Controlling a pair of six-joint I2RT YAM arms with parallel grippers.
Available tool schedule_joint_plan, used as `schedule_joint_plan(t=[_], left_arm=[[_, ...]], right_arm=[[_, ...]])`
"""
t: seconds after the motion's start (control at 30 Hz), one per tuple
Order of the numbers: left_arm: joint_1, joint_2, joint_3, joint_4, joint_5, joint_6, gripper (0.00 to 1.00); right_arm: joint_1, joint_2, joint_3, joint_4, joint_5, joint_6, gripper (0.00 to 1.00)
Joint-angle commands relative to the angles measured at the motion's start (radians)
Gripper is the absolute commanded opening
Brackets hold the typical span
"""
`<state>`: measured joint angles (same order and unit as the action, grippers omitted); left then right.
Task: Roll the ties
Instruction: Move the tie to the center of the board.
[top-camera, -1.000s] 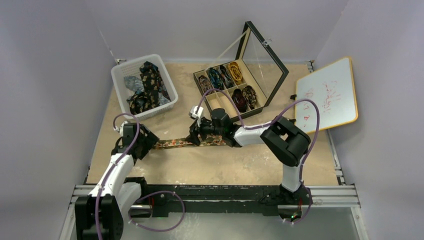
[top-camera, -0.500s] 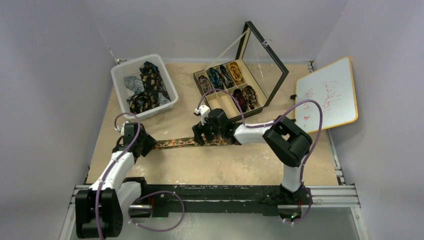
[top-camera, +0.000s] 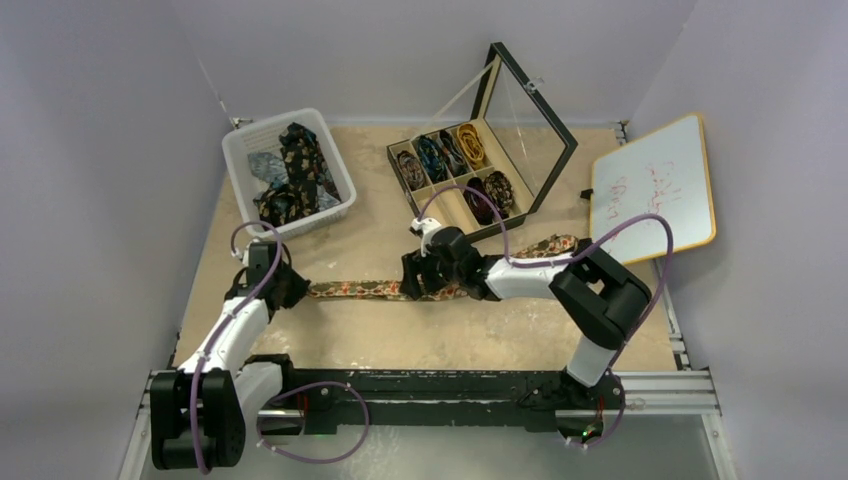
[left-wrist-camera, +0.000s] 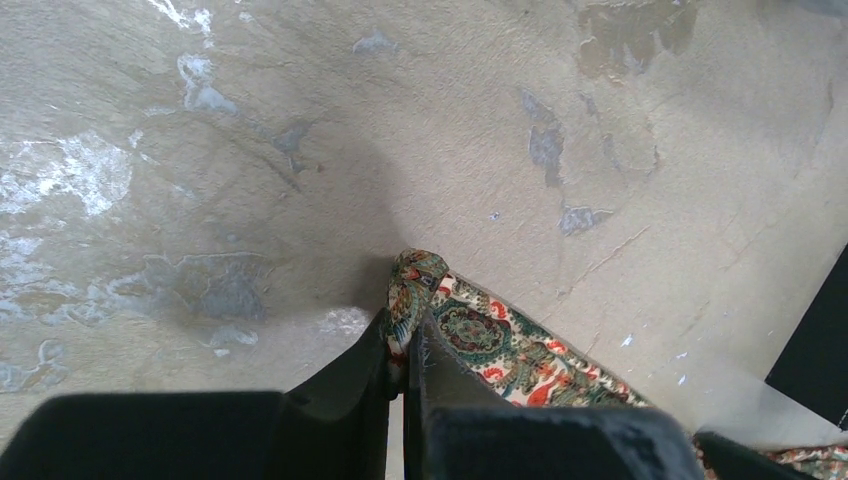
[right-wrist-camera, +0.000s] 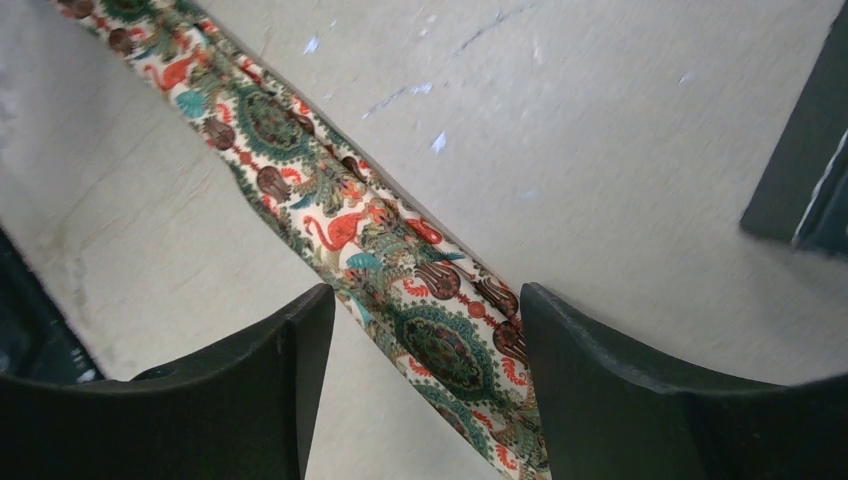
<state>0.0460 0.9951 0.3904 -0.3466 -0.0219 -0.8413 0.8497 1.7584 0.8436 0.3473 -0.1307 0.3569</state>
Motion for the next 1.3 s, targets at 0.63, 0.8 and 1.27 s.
schedule_joint_plan(t=[0.63, 0.8, 1.27], left_arm=[[0.008, -0.023, 0.087, -0.047, 0.072, 0.053, 0.00], [0.008, -0.024, 0.085, -0.039, 0.090, 0.053, 0.00], [0.007, -0.041, 0.076, -0.021, 0.159, 0.071, 0.00]], right_arm=[[-0.441, -0.528, -0.232, -0.337, 0.369, 0.353, 0.83], [-0.548, -0.426, -0.193, -0.265, 0.270, 0.361, 0.83], [-0.624, -0.354, -0.298, -0.318, 0.372, 0.628, 0.82]])
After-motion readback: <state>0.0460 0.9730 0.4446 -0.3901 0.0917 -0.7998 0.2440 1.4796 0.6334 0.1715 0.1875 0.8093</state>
